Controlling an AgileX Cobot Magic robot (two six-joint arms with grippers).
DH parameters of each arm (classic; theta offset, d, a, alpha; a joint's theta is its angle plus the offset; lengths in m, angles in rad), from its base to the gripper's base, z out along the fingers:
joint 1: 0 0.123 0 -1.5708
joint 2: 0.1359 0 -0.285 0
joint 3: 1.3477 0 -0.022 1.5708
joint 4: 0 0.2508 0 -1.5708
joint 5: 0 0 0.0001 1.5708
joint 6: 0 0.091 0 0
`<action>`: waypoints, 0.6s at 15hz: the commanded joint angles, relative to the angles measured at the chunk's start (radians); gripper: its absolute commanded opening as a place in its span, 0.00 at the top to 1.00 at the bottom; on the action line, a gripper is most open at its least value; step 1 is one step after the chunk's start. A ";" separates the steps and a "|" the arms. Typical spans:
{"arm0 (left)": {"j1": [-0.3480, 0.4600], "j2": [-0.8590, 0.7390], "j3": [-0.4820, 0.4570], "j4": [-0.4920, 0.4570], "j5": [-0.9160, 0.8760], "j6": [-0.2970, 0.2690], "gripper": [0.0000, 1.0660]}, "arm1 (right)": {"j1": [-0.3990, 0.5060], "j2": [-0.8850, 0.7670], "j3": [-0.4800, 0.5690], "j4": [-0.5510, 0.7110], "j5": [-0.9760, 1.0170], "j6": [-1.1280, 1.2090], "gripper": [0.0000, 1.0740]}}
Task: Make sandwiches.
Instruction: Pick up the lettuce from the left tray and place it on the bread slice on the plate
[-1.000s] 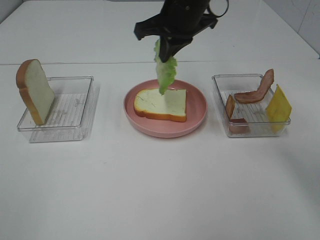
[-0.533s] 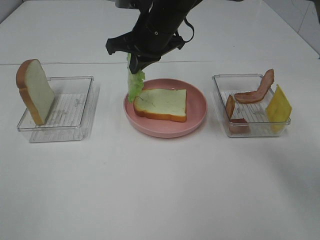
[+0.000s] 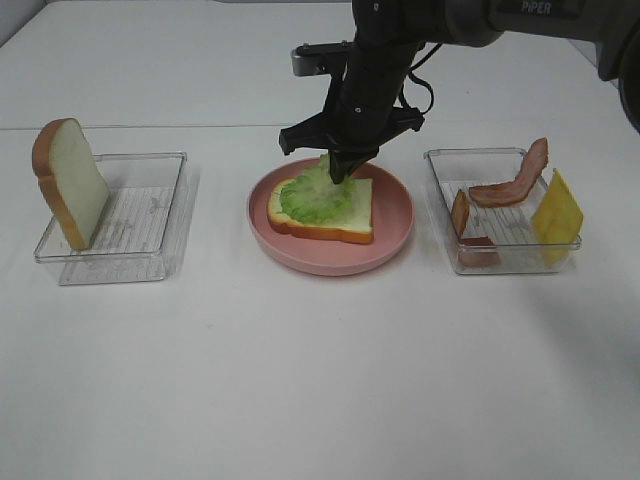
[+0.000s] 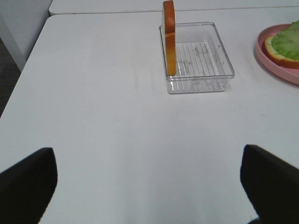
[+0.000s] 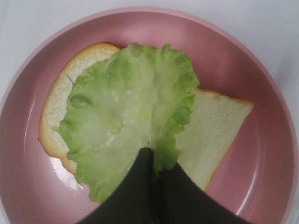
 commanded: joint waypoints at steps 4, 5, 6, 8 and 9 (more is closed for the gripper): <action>0.000 -0.001 0.002 -0.003 -0.004 0.000 0.05 | -0.001 0.003 0.000 -0.009 0.039 0.001 0.74; 0.000 -0.001 0.002 -0.003 -0.004 0.000 0.05 | 0.000 0.003 0.000 -0.009 0.040 -0.010 0.31; 0.000 -0.001 0.002 -0.003 -0.004 0.000 0.05 | 0.000 0.001 0.000 -0.008 0.043 -0.037 0.09; 0.000 -0.001 0.002 -0.003 -0.004 0.000 0.05 | 0.000 -0.022 -0.002 -0.008 0.062 -0.066 0.09; 0.000 -0.001 0.002 -0.003 -0.004 0.000 0.05 | 0.000 -0.084 -0.002 -0.014 0.089 -0.073 0.09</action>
